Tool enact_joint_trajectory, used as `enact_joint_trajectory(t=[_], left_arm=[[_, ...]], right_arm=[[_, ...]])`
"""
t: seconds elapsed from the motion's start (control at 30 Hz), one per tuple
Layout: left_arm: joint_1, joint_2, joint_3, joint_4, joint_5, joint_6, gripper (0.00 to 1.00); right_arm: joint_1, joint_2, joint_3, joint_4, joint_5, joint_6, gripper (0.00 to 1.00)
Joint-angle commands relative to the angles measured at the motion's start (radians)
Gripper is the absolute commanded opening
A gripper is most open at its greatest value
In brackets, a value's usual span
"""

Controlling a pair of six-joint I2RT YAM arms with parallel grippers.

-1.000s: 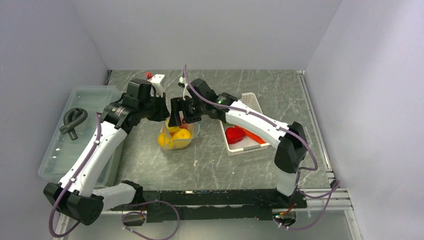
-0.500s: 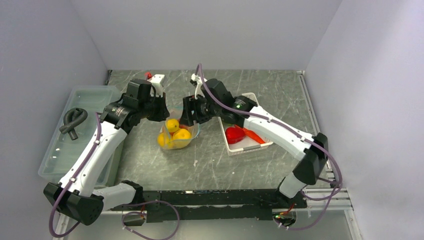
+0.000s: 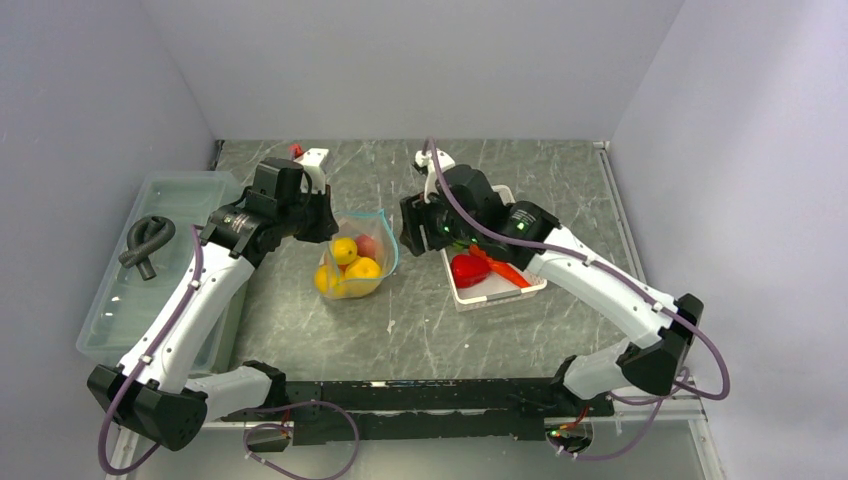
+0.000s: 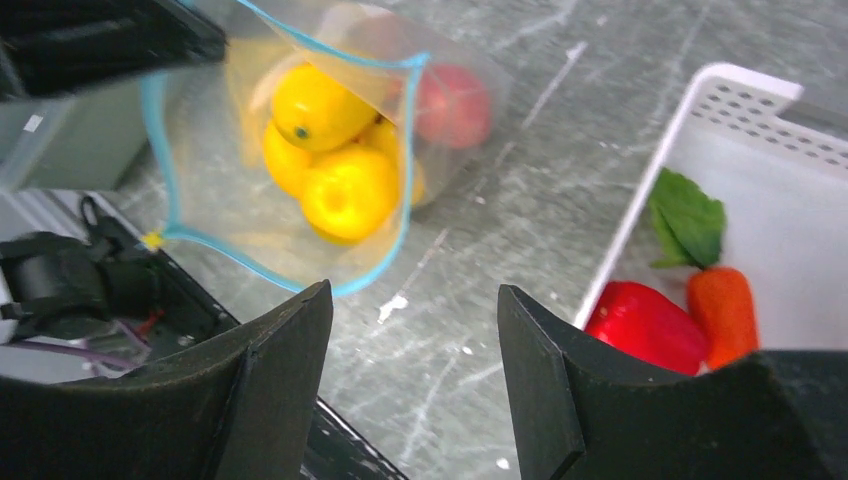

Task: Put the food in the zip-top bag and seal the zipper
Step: Place the fake fruit in the zipper food storage bag, then pick up the fake vegetable from the bin.

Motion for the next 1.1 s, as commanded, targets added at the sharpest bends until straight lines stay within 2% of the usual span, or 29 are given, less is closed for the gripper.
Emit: enact_joint_trajectory(t=[0.0, 0.23, 0.5, 0.77, 1.07], left_arm=[[0.006, -0.010, 0.001, 0.044, -0.015, 0.009, 0.00], [0.006, -0.008, -0.003, 0.044, -0.022, 0.009, 0.00], [0.008, -0.006, -0.005, 0.044, -0.027, 0.012, 0.00], [0.009, -0.009, -0.005, 0.044, -0.026, 0.014, 0.00], [0.013, -0.014, -0.007, 0.044, -0.027, 0.015, 0.00]], right_arm=[[-0.008, -0.073, -0.055, -0.060, 0.141, -0.080, 0.65], [-0.048, -0.186, -0.220, -0.065, 0.235, -0.099, 0.69], [-0.167, -0.225, -0.341, -0.117, 0.211, -0.097, 0.71], [-0.256, -0.165, -0.427, -0.072, 0.189, -0.085, 0.78], [-0.273, 0.002, -0.421, -0.034, 0.206, -0.107, 0.82]])
